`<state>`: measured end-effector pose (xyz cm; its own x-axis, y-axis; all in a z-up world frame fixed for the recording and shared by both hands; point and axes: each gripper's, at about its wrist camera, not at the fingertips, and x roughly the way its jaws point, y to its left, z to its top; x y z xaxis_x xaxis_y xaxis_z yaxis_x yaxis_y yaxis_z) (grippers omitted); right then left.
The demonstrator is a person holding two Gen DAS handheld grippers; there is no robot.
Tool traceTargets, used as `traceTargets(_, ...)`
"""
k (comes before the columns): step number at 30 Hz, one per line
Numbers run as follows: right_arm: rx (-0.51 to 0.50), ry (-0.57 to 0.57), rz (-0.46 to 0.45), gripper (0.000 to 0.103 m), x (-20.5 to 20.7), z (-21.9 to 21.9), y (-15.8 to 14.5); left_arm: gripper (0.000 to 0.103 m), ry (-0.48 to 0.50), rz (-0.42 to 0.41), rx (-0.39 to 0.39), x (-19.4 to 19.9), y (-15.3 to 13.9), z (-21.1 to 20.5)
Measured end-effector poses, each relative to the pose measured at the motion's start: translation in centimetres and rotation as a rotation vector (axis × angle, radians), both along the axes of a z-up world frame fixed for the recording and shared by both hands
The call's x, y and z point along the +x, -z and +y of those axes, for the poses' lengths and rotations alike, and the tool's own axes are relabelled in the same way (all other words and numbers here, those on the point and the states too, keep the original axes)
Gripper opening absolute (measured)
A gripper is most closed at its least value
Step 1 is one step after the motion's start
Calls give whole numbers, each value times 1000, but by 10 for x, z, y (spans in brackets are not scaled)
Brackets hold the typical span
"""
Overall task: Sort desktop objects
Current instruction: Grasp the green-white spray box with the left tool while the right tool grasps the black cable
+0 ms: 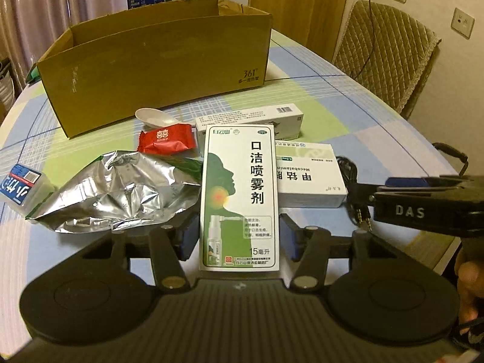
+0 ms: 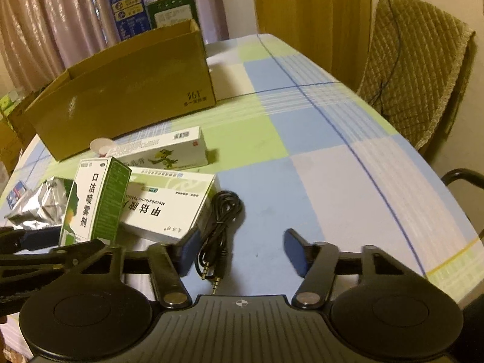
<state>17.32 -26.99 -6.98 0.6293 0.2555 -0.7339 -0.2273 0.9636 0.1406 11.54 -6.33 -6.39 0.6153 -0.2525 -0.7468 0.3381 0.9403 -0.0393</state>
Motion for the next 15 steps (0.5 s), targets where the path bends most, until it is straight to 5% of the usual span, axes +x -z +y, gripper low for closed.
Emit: traceTargets(15,-110,-71,-36,37,4,23,16,53,13,-31,1,-2,6,1)
